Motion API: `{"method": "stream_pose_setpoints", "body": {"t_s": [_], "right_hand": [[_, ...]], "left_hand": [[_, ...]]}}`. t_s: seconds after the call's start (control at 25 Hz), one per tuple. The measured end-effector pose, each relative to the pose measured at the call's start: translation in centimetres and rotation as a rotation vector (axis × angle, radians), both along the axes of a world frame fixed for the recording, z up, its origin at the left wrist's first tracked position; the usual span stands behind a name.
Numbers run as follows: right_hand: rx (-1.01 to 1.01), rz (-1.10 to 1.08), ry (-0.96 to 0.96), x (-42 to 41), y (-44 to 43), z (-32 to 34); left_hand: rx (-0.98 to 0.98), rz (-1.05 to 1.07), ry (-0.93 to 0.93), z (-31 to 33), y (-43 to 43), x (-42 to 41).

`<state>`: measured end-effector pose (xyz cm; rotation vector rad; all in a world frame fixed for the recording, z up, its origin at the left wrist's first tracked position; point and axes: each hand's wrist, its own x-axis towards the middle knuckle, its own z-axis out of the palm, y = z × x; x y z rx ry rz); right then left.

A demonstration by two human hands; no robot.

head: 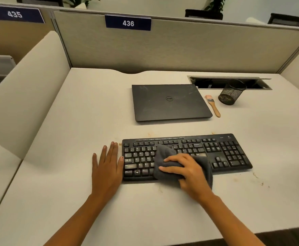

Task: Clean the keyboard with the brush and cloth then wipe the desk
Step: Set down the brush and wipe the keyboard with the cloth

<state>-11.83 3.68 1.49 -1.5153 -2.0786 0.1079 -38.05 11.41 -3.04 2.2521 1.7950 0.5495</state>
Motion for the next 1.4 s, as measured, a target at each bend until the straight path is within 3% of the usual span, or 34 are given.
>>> {"method": "stream_pose_setpoints", "body": {"t_s": [0.16, 0.32, 0.4, 0.52, 0.6, 0.68, 0.8, 0.92, 1.04, 1.12, 1.2, 1.32, 1.4], "right_hand": [[-0.072, 0.25, 0.004, -8.5, 2.6, 0.3], [-0.081, 0.264, -0.068, -3.4, 1.8, 0.5], [-0.071, 0.12, -0.05, 2.4, 0.4, 0.8], [-0.11, -0.279, 0.071, 10.6, -2.0, 2.0], [-0.147, -0.566, 0.181, 12.6, -3.0, 2.1], [-0.119, -0.708, 0.182, 11.0, -2.4, 1.4], [-0.06, -0.636, 0.115, 4.6, 0.1, 0.2], [-0.057, -0.365, 0.136, -3.6, 2.7, -0.2], [-0.048, -0.092, -0.08, -8.1, 3.7, -0.6], [-0.001, -0.072, -0.204, -5.2, 3.9, -0.6], [0.027, -0.256, -0.222, 0.0, 3.4, -0.7], [-0.111, -0.833, -0.136, 7.4, 2.2, 0.0], [-0.189, -1.113, -0.043, 8.2, 1.9, 0.3]], "left_hand": [[0.026, -0.095, 0.127, 0.2, 1.2, 0.1], [0.025, -0.057, 0.088, -0.1, 1.3, 0.0], [0.033, -0.059, 0.052, -0.2, 1.2, 0.1], [0.036, -0.06, 0.045, -0.2, 1.2, 0.0], [0.034, -0.057, 0.053, -0.4, 1.3, 0.0], [0.039, -0.058, 0.056, -0.5, 1.2, 0.0], [0.046, -0.057, 0.054, -0.5, 1.3, 0.1], [0.049, -0.053, 0.062, -0.4, 1.3, 0.1], [0.047, -0.068, 0.066, -0.4, 1.3, 0.0], [0.042, -0.063, 0.052, -0.3, 1.3, 0.0], [0.031, -0.058, 0.028, -0.3, 1.3, 0.0], [0.039, -0.056, 0.027, -0.2, 1.1, 0.1], [0.043, -0.057, 0.035, -0.2, 1.2, 0.1]]}}
